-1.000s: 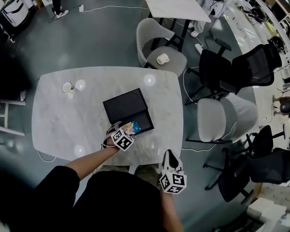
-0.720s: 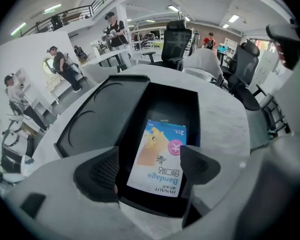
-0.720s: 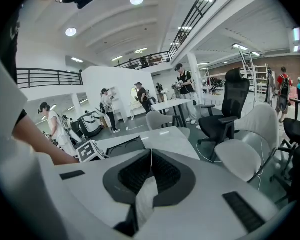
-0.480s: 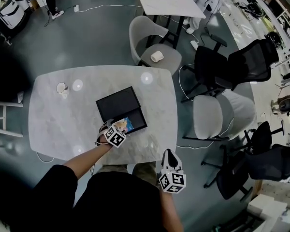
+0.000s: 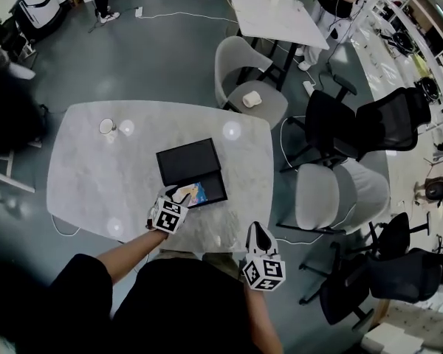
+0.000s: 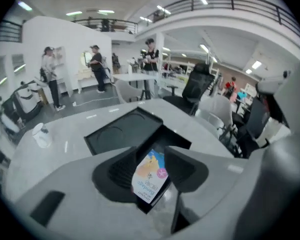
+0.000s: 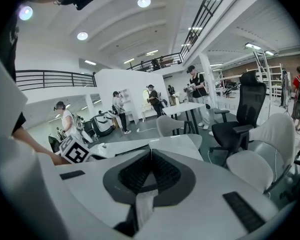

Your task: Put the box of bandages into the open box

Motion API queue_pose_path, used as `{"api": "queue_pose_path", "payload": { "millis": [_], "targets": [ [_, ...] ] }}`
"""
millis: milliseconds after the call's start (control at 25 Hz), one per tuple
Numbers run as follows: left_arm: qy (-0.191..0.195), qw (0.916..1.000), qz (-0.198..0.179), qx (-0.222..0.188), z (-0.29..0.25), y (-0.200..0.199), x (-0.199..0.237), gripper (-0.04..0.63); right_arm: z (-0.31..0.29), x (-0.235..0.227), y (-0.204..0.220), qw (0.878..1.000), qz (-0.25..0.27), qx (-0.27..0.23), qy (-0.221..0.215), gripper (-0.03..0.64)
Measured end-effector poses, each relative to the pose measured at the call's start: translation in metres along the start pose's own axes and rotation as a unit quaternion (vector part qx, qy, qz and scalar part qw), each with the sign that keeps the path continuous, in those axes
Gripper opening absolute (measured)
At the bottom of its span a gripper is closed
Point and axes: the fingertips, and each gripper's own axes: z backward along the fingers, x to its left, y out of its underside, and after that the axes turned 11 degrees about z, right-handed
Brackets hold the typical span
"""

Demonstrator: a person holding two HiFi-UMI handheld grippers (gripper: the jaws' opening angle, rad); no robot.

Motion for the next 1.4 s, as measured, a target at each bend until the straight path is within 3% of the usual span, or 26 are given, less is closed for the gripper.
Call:
{"api": "queue_pose_path", "payload": {
  "millis": [120,240,520,800,1000,1400],
  "targets": [
    [-0.013,0.9931,0.073,-0.091,0.048,-0.032,-0.002,0.064,-0.009,-0.001,-0.020,1.000,0.013,-0.008,-0.017,0.014],
    [-0.020,0.9811,0.114,-0.155,0.088,-0.051,-0.009,0.031,-0.018,-0.001,-0.040,0.999,0.022,-0.017,-0.034,0.014],
    [-0.031,0.9599,0.122,-0.250,0.135,-0.083,-0.022,0.021,-0.051,0.009,-0.089,0.994,0.065,-0.042,-0.077,0.013],
    [-0.049,0.9516,0.108,-0.283,0.160,-0.097,-0.018,0.021,-0.055,0.026,-0.112,0.987,0.111,-0.055,-0.099,0.012],
    [-0.042,0.9454,0.110,-0.304,0.172,-0.104,-0.020,0.020,-0.058,0.026,-0.111,0.987,0.108,-0.051,-0.105,0.012],
    [-0.030,0.9457,0.094,-0.309,0.179,-0.111,-0.025,0.018,-0.053,0.037,-0.107,0.987,0.106,-0.045,-0.112,0.012]
  ]
}}
